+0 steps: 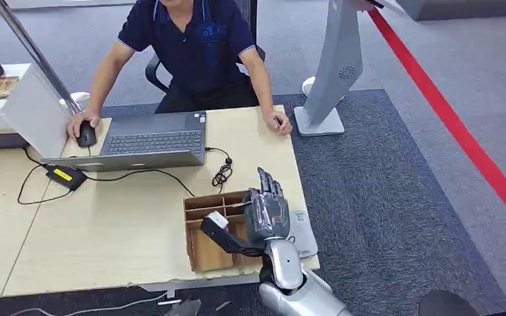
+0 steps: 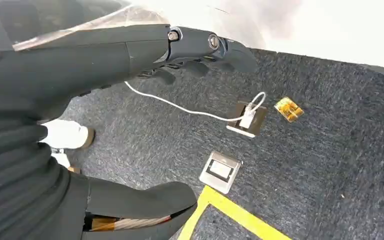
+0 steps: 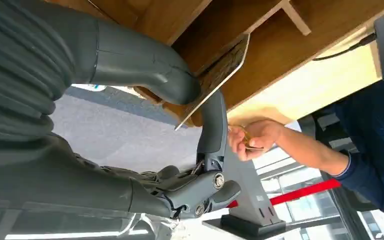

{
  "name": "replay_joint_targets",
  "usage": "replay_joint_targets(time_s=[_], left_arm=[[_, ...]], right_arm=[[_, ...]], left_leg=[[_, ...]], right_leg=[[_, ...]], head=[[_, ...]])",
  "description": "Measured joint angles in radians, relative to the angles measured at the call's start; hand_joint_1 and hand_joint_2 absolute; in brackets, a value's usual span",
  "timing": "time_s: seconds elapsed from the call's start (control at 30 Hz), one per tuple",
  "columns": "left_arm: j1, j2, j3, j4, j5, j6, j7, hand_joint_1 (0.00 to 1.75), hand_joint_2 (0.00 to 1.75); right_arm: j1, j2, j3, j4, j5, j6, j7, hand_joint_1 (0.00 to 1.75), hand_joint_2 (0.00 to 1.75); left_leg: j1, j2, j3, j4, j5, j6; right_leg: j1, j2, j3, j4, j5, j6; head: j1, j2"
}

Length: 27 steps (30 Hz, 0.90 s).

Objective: Pass the card to the sensor for recognition and then transmit it.

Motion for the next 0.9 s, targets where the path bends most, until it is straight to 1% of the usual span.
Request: replay_joint_targets(time_s=[0.23, 0.53, 0.9], left_arm=[[0.006, 0.0, 0.01, 0.0, -0.003, 0.013, 0.004, 0.0, 1.75], [0.016, 0.0, 0.032, 0.0, -0.006, 0.031, 0.009, 0.0, 1.75], [0.026, 0.0, 0.053, 0.0, -0.004, 0.045, 0.011, 0.0, 1.75]], right_arm=[[0.024, -0.016, -0.01, -0.056, 0.024, -0.019, 0.019, 1.75, 1.75], [0.075, -0.044, -0.047, -0.19, 0.089, -0.028, 0.038, 1.75, 1.75], [0.112, -0.074, -0.085, -0.338, 0.132, -0.031, 0.041, 1.75, 1.75]], left_leg=[[0.0, 0.0, 0.0, 0.0, 0.0, 0.0], [0.0, 0.0, 0.0, 0.0, 0.0, 0.0], [0.0, 0.0, 0.0, 0.0, 0.0, 0.0]], right_leg=[[0.0, 0.0, 0.0, 0.0, 0.0, 0.0], [0.0, 0.0, 0.0, 0.0, 0.0, 0.0], [0.0, 0.0, 0.0, 0.0, 0.0, 0.0]], head=[[0.0, 0.0], [0.0, 0.0], [0.0, 0.0]])
